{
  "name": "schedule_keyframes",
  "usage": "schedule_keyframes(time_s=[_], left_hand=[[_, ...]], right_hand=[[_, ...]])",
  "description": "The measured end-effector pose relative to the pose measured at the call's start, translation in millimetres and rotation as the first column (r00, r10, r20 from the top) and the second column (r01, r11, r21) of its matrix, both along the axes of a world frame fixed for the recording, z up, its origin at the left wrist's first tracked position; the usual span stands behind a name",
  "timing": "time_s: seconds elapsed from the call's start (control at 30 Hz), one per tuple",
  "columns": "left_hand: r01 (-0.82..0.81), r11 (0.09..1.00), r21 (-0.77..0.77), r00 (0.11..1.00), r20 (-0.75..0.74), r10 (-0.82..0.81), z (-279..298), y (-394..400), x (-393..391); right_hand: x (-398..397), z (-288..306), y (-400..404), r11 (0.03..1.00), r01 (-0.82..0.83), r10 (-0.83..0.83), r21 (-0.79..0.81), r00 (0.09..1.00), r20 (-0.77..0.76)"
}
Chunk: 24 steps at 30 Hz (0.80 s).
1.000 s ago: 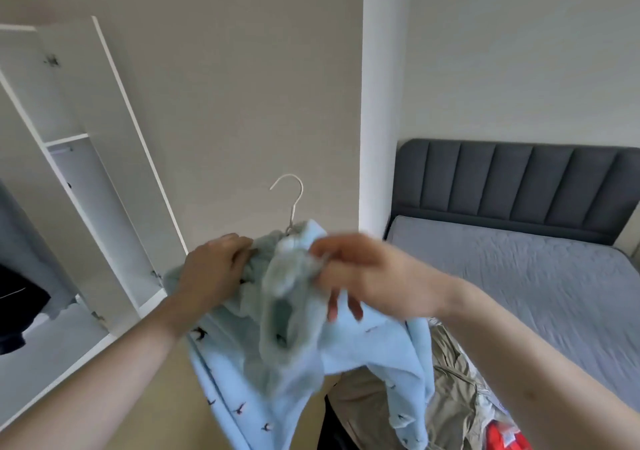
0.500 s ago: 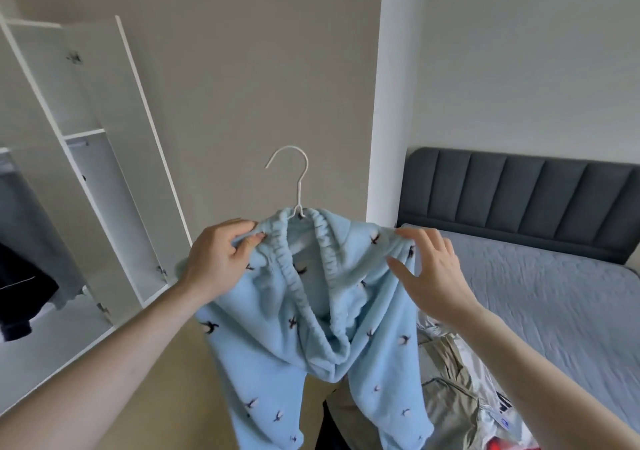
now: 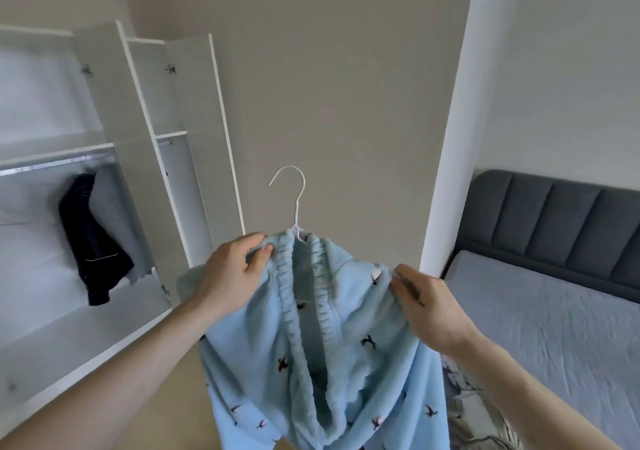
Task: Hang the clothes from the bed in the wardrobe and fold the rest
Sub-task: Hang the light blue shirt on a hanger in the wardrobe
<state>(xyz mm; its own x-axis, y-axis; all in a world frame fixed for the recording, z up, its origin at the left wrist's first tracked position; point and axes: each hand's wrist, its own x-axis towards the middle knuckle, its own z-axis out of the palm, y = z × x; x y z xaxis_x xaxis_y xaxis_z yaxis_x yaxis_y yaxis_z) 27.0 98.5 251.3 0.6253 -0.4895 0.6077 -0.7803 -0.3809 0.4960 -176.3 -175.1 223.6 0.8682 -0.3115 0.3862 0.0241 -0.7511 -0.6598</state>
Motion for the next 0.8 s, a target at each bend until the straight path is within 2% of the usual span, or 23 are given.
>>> schedule_keyframes(time_s=[0.17,0.33,0.5,0.6,0.7,0.8], left_hand=[[-0.088,0.996,0.029,0.995,-0.053,0.09,7,28,14],[-0.179,0.983,0.032,0.978,-0.103,0.181,16,75,40],[-0.165,0.978,0.125,0.935,-0.294,0.196,27,136,76],[-0.27,0.946,0.177,0.921,-0.241,0.307,27,160,98],[-0.391,0.92,0.03,0.89,-0.242,0.386,27,187,134],[-0.386,0.921,-0.049,0.885,-0.302,0.354,25,217,171]], right_hand=[[45,-1,36,0.985,-0.171,0.171,0.029,0.985,0.001],[110,-7,77,0.965,-0.261,0.26,0.036,0.965,0.03],[171,-7,128,0.947,-0.315,0.314,0.055,0.949,0.036],[208,3,162,0.933,-0.359,0.358,0.032,0.933,0.029],[251,16,201,0.915,-0.403,0.403,-0.008,0.915,0.013],[290,21,228,0.906,-0.422,0.422,-0.014,0.907,-0.015]])
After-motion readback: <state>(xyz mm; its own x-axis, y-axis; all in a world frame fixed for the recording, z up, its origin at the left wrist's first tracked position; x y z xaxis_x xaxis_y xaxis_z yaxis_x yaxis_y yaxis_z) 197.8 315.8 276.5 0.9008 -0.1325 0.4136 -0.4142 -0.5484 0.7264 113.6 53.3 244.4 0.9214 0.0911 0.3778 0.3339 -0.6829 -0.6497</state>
